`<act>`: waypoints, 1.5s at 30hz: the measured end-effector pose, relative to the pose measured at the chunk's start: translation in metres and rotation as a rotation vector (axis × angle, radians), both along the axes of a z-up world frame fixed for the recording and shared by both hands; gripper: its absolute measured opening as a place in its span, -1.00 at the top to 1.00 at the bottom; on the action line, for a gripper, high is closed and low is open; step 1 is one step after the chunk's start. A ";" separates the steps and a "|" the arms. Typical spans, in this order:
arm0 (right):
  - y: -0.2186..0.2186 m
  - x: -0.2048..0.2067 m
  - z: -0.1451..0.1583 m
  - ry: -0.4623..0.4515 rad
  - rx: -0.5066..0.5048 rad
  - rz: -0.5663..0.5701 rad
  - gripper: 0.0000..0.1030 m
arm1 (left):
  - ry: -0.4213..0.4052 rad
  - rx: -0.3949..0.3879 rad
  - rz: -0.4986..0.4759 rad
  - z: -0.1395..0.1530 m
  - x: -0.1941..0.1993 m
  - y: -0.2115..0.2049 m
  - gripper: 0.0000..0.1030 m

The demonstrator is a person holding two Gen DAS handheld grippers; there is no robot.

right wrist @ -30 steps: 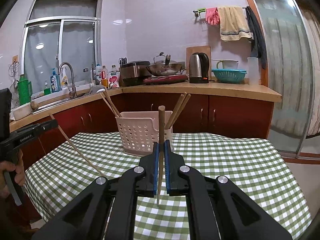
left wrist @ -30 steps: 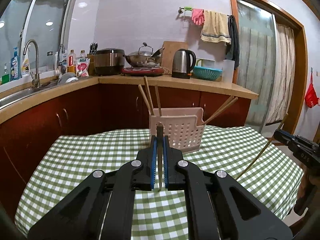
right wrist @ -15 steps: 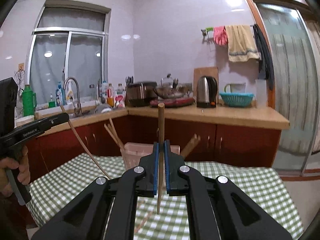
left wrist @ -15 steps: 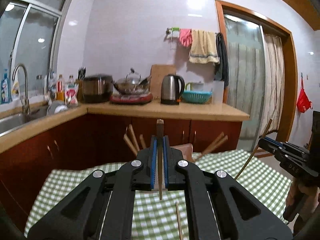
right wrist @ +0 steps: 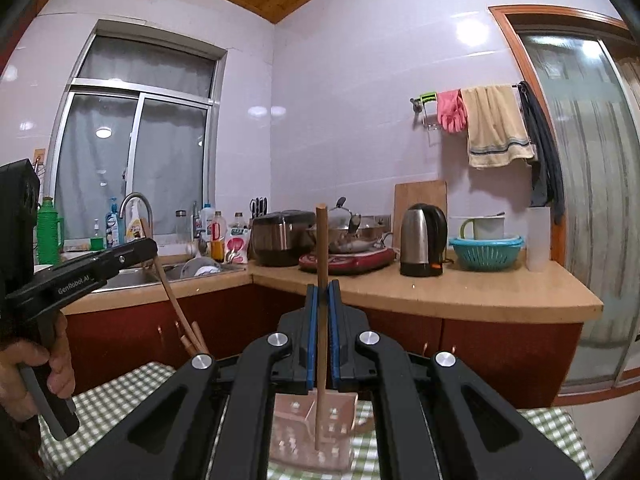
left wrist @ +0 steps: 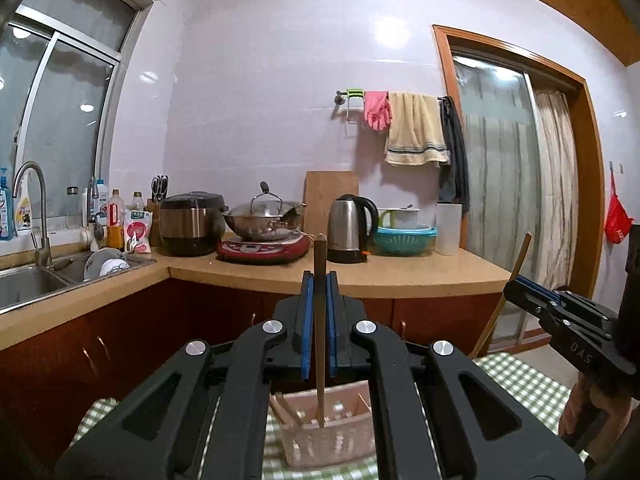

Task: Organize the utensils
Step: 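Lift both held chopsticks and carry them above the holder, then insert both chopsticks into the holder and open both tools, then move both open tools back down toward the last chopsticks on the cloth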

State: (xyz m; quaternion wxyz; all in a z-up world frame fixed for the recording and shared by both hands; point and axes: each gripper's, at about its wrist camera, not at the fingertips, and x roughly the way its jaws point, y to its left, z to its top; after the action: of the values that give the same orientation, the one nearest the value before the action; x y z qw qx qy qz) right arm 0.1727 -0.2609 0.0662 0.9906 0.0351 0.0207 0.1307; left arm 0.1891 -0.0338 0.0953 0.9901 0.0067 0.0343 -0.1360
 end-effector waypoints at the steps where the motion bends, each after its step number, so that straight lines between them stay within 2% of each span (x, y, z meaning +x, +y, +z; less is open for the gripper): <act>1: 0.000 0.006 0.000 -0.002 0.002 0.001 0.88 | 0.000 -0.006 0.007 0.000 0.008 0.000 0.87; 6: 0.005 0.033 -0.009 0.005 0.009 0.001 0.88 | 0.008 -0.013 0.033 -0.010 0.038 -0.001 0.87; 11: 0.012 0.056 -0.032 0.045 -0.006 -0.004 0.88 | 0.063 -0.002 0.044 -0.038 0.066 -0.005 0.88; 16: 0.018 0.068 -0.055 0.093 -0.027 -0.007 0.88 | 0.105 0.015 0.048 -0.066 0.078 -0.006 0.88; 22: 0.025 0.077 -0.071 0.146 -0.054 -0.001 0.88 | 0.150 0.030 0.031 -0.084 0.086 -0.008 0.87; 24: 0.028 0.078 -0.074 0.160 -0.067 0.003 0.87 | 0.153 0.042 0.033 -0.089 0.086 -0.010 0.79; 26: 0.031 0.079 -0.074 0.167 -0.076 0.003 0.81 | 0.144 0.055 0.039 -0.090 0.084 -0.011 0.46; 29: 0.031 0.077 -0.073 0.167 -0.073 0.003 0.47 | 0.142 0.040 0.037 -0.089 0.083 -0.009 0.12; 33: 0.031 0.067 -0.067 0.147 -0.078 -0.015 0.27 | 0.134 0.037 0.033 -0.085 0.078 -0.008 0.03; 35: 0.030 0.061 -0.064 0.141 -0.076 -0.022 0.20 | 0.131 0.031 0.031 -0.083 0.075 -0.007 -0.10; 40: 0.026 0.034 -0.057 0.132 -0.063 -0.043 0.13 | 0.131 0.018 0.024 -0.080 0.057 -0.003 -0.21; 45: 0.021 0.007 -0.061 0.153 -0.038 -0.045 0.12 | 0.133 0.014 0.020 -0.082 0.028 0.003 -0.21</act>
State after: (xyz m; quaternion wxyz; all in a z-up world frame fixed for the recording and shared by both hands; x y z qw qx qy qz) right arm 0.1800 -0.2400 0.0052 0.9893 0.0264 0.0982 0.1051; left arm 0.2166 -0.0307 0.0133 0.9869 0.0043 0.1009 -0.1261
